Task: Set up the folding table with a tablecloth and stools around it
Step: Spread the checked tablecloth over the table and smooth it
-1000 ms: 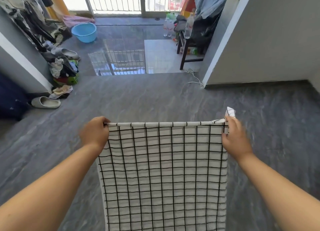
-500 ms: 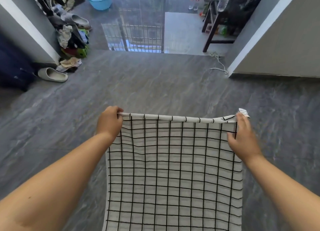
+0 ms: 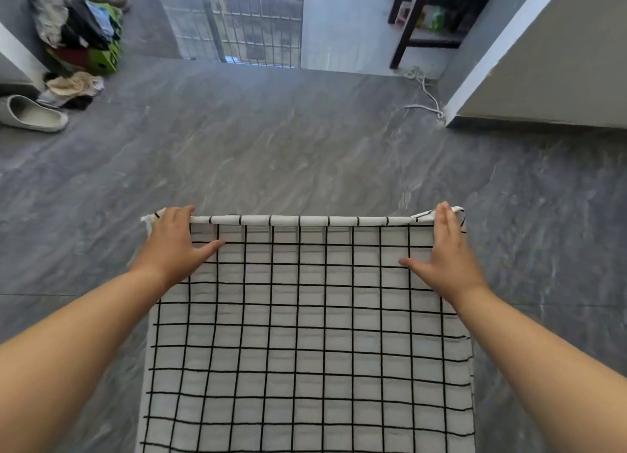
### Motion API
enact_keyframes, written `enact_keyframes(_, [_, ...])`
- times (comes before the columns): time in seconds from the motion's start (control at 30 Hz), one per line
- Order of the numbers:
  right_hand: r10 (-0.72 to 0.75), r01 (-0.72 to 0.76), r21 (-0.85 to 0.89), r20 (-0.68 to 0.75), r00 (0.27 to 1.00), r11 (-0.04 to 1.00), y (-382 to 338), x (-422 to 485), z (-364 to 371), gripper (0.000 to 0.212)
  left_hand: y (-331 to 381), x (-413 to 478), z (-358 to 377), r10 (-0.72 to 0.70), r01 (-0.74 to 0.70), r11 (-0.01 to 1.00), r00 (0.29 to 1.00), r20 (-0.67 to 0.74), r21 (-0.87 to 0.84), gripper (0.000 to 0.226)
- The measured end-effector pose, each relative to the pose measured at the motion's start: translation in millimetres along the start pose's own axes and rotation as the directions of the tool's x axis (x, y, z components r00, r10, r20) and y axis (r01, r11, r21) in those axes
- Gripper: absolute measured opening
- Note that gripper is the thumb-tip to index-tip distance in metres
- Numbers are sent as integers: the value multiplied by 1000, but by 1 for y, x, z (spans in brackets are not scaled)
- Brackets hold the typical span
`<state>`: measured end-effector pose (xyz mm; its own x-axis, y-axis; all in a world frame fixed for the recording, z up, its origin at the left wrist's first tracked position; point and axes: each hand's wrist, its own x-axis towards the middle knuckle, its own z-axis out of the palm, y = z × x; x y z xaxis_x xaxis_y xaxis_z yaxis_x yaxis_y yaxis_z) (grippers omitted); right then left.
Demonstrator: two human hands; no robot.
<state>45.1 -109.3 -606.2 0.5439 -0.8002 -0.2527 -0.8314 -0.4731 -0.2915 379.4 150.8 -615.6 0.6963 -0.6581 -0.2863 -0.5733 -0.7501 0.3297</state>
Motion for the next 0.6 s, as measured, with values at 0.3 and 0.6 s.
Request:
enact_keyframes(0.3, [6, -6, -8, 9, 1000, 1000, 16, 42, 51, 118, -10, 45, 47, -18, 18, 997, 1000, -6, 69, 90])
enact_keyframes(0.6, [-11, 12, -9, 80, 997, 1000, 9, 67, 75, 118, -23, 71, 51, -78, 78, 989, 997, -8, 126, 94])
